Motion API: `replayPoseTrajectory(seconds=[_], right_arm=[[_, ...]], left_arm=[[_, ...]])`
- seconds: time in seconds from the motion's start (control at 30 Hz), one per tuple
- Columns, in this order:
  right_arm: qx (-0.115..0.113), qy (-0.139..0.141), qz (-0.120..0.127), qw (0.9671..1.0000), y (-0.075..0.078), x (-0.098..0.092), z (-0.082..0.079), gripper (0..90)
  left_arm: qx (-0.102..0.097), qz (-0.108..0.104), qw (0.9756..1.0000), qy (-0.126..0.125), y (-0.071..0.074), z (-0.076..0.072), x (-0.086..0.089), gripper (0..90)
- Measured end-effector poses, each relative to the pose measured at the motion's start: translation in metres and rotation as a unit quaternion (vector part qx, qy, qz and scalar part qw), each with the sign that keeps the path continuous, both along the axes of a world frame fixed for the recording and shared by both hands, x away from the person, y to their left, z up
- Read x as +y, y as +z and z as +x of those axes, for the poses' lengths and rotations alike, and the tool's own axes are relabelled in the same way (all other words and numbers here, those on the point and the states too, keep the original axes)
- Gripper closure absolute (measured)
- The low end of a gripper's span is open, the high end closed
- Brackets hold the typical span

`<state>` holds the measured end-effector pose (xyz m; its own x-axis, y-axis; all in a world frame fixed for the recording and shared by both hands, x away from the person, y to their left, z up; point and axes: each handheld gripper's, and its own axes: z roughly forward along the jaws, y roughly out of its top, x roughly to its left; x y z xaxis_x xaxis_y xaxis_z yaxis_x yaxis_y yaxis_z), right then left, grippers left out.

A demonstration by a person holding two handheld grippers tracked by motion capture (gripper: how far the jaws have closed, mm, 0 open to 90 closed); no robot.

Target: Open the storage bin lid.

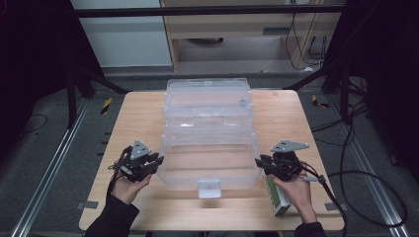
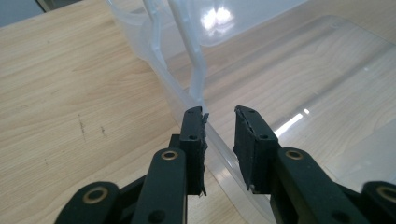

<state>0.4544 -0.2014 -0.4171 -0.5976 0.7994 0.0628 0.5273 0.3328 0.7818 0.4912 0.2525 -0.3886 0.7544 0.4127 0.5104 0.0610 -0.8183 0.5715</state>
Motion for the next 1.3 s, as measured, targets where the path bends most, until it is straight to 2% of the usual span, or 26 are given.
replayPoseTrajectory(seconds=[0.13, 0.17, 0.3, 0.43, 0.63, 0.73, 0.9, 1.0, 1.1, 1.3], right_arm=[[-0.009, -0.005, -0.006, 0.9999, 0.003, 0.002, -0.001, 68.0], [-0.012, -0.004, 0.0, 0.9999, 0.006, 0.002, -0.002, 67.3], [-0.024, -0.01, 0.019, 0.9995, 0.017, -0.004, -0.007, 64.7], [-0.032, -0.021, 0.021, 0.999, 0.026, -0.01, -0.01, 61.6], [-0.036, -0.039, 0.004, 0.9986, 0.038, -0.016, -0.013, 55.7], [-0.025, -0.045, 0.002, 0.9986, 0.041, -0.021, -0.016, 53.5], [-0.008, -0.058, -0.012, 0.9982, 0.046, -0.026, -0.021, 50.8], [-0.003, -0.064, -0.024, 0.9976, 0.051, -0.027, -0.025, 48.2], [0.014, -0.077, -0.039, 0.9962, 0.056, -0.026, -0.029, 45.0], [0.033, -0.079, -0.039, 0.9956, 0.063, -0.022, -0.035, 39.2]], left_arm=[[-0.015, 0.005, 0.9998, -0.009, 0.01, 0.0, 0.008, 68.0], [0.096, -0.231, 0.9461, 0.205, -0.014, -0.036, -0.011, 67.2], [0.079, -0.244, 0.9408, 0.222, -0.006, -0.036, 0.005, 63.2], [0.065, -0.252, 0.9345, 0.243, -0.006, -0.032, 0.023, 57.3], [0.059, -0.251, 0.924, 0.282, -0.014, -0.025, 0.042, 50.1], [0.06, -0.249, 0.9223, 0.289, -0.017, -0.023, 0.046, 48.3], [0.06, -0.241, 0.9217, 0.297, -0.022, -0.019, 0.052, 45.9], [0.063, -0.243, 0.918, 0.307, -0.023, -0.018, 0.057, 44.8], [0.064, -0.245, 0.9154, 0.313, -0.024, -0.018, 0.06, 44.2], [0.065, -0.242, 0.9139, 0.319, -0.024, -0.018, 0.064, 43.7]])
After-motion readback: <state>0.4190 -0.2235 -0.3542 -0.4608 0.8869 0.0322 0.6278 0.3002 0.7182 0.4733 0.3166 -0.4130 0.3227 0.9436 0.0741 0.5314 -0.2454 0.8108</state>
